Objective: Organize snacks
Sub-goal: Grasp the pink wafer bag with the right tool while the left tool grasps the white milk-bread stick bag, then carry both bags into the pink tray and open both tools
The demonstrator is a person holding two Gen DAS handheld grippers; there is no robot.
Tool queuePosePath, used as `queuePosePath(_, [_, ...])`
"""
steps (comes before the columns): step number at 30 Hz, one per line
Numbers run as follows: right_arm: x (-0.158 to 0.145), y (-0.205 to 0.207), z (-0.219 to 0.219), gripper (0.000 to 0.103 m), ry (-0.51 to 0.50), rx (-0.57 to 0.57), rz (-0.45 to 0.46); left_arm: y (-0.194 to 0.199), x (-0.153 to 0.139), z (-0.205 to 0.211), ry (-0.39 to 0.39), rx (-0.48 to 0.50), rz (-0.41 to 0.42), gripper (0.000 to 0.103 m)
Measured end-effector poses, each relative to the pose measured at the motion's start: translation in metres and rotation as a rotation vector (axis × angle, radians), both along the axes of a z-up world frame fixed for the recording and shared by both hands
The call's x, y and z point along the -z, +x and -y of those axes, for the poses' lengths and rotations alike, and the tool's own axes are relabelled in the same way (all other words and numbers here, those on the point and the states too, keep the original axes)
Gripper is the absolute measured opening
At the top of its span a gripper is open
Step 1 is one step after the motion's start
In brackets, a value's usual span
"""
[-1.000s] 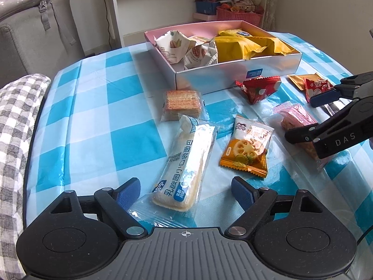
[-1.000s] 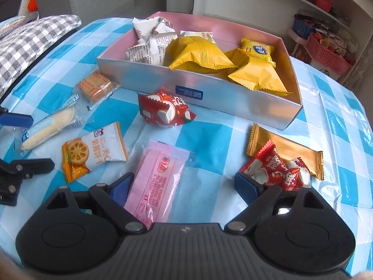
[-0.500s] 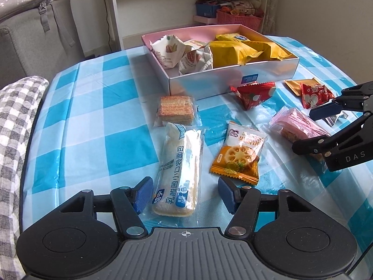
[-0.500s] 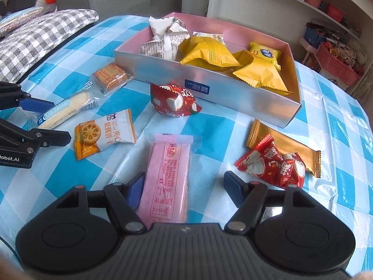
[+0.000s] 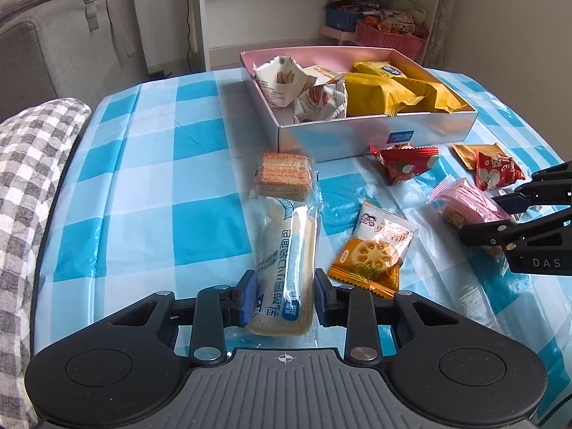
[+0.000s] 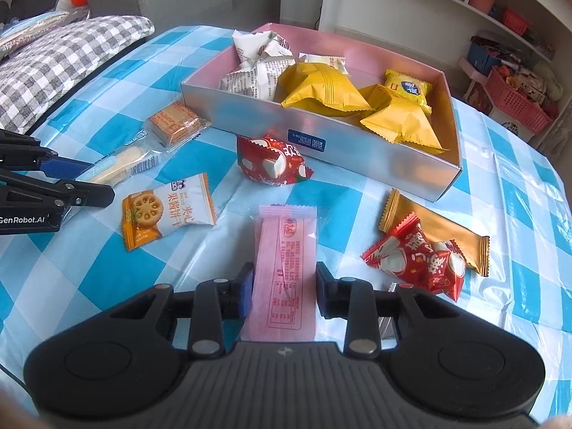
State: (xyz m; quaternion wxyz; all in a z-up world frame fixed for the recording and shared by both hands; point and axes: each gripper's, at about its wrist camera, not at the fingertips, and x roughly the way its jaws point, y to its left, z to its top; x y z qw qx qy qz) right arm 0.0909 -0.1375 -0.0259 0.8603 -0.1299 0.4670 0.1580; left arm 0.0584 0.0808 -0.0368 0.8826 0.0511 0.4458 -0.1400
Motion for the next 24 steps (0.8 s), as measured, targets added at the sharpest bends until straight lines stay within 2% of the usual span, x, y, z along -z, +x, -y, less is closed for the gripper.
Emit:
queuePosePath(14, [-0.012,-0.002,0.003,0.029,0.029,-0.003,0.017,-0.001,-0.012,0.002,-0.015,-0.029,-0.016,0.017])
queuePosePath(24, [-0.027,0.002,0.013,0.029,0.091,0.038,0.029,-0.007,-0.026,0.008,-0.05,-0.012,-0.004,0.015])
